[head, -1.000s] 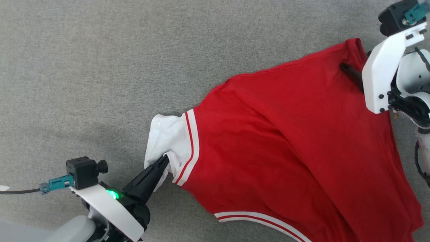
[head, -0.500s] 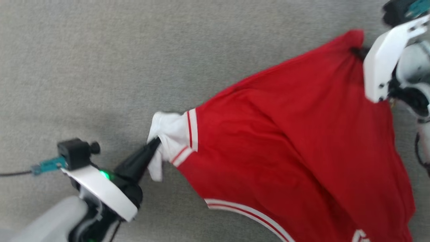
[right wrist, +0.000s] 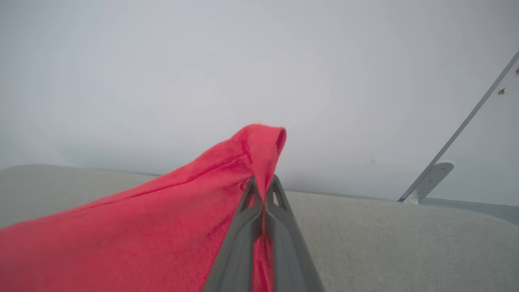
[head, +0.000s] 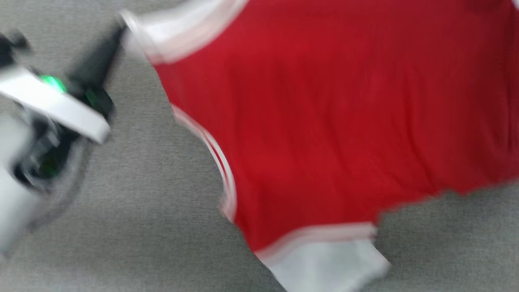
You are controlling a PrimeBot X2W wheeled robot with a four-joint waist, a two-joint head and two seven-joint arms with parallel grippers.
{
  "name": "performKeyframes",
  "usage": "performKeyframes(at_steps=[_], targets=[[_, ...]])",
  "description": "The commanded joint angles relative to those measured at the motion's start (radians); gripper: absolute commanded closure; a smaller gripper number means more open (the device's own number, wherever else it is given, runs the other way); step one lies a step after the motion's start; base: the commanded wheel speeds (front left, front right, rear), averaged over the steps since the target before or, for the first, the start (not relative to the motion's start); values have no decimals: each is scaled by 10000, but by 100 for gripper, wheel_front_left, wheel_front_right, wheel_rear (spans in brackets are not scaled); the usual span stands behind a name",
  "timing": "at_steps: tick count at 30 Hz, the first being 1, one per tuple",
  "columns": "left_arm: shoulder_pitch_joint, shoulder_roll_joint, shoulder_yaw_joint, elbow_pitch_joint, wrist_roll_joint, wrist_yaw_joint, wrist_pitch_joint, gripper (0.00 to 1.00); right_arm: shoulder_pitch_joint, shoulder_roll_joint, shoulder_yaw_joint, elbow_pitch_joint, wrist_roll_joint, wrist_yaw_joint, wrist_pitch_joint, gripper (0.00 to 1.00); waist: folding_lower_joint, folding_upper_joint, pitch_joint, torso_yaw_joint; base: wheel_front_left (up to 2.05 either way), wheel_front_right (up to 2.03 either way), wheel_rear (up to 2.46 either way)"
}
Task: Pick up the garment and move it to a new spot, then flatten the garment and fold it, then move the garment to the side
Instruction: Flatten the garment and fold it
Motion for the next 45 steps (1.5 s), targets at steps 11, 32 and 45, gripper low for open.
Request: performKeyframes(at_steps=[11, 32, 45], targets=[[-4929, -398, 1176, 3440, -531, 27, 604, 100, -3237, 1195, -1945, 1735, -1612, -16, -2607, 100, 0, 0, 367, -680, 0, 0, 0], [-1221, -843, 1343, 1970, -2243, 26, -196, 100, -490, 839, -1297, 3721, -844, -26, -3430, 100, 0, 0, -1073, -647, 0, 0, 0], [4898, -1633, 2384, 39, -1671, 26, -430, 100, 5699, 74, -448, 593, 1931, -24, -2033, 100, 0, 0, -2336, -409, 0, 0, 0]])
